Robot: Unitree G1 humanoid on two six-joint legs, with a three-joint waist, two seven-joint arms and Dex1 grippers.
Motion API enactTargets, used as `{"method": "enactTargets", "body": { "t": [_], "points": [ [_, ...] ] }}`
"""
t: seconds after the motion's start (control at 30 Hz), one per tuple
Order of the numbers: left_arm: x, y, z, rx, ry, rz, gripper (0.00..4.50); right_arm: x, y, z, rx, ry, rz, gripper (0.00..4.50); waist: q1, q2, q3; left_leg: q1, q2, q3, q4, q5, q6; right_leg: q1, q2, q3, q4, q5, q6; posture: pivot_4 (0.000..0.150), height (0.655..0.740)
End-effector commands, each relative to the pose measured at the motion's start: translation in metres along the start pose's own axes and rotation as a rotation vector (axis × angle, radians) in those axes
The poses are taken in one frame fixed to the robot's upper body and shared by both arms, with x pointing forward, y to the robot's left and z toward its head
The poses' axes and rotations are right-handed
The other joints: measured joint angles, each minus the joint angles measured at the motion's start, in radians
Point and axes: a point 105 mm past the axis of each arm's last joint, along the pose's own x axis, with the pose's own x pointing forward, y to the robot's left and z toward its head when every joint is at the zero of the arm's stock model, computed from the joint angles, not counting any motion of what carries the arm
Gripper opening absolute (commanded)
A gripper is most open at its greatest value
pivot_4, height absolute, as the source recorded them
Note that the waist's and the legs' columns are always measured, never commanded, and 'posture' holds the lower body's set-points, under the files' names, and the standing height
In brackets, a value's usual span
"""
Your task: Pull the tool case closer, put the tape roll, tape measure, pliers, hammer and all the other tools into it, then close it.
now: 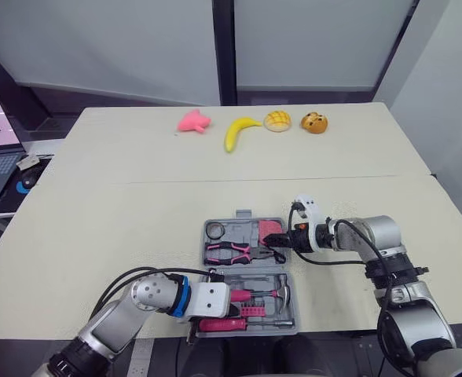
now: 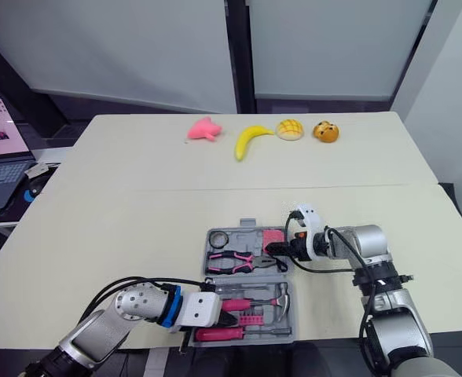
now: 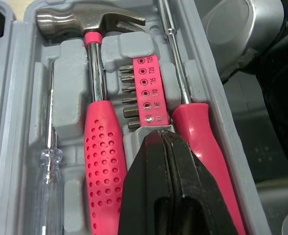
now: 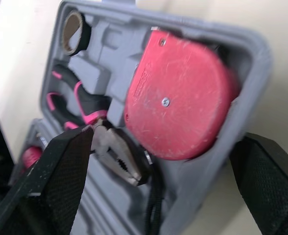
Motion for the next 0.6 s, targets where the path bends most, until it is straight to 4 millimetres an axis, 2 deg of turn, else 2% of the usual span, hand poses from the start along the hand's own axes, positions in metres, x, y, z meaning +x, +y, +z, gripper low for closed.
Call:
{"method": "enactTargets", "body": {
  "t": [0.03, 0.2, 0.4, 0.53, 0.6],
  "points": [
    [0.005, -0.019, -0.033, -0.076, 0.133, -0.063, 0.00, 0.003, 0.027, 0.018, -0.115, -0.059, 0.157, 4.45, -0.002, 0.000, 0.000, 0.000, 0.000, 0.000, 0.000, 0.000, 0.000, 0.000, 0.000, 0.000, 0.000, 0.000, 0.000, 0.150, 0.7193],
    [0.005, -0.020, -0.033, -0.081, 0.138, -0.068, 0.00, 0.001, 0.035, 0.034, -0.273, -0.111, 0.188, 4.45, -0.002, 0.000, 0.000, 0.000, 0.000, 0.000, 0.000, 0.000, 0.000, 0.000, 0.000, 0.000, 0.000, 0.000, 0.000, 0.150, 0.7193],
    [0.004, -0.017, -0.029, -0.088, 0.117, -0.039, 0.00, -0.018, 0.046, 0.051, -0.500, -0.133, 0.225, 4.45, 0.001, 0.001, 0.000, 0.000, 0.000, 0.000, 0.000, 0.000, 0.000, -0.001, 0.000, 0.000, 0.000, 0.000, 0.000, 0.150, 0.7193],
    [0.002, -0.014, -0.025, -0.093, 0.096, -0.011, 0.00, -0.028, 0.052, 0.048, -0.563, -0.101, 0.259, 4.45, 0.001, 0.001, 0.000, 0.000, 0.000, 0.000, 0.000, 0.000, 0.000, 0.000, 0.000, 0.000, 0.000, 0.000, 0.000, 0.150, 0.7193],
    [-0.001, -0.008, -0.018, -0.104, 0.057, 0.035, 0.00, -0.032, 0.057, 0.039, -0.612, -0.056, 0.283, 4.45, 0.001, 0.001, 0.000, 0.000, 0.000, 0.000, 0.000, 0.000, 0.000, -0.001, 0.000, 0.000, 0.000, 0.000, 0.000, 0.150, 0.7193]
  ]
}}
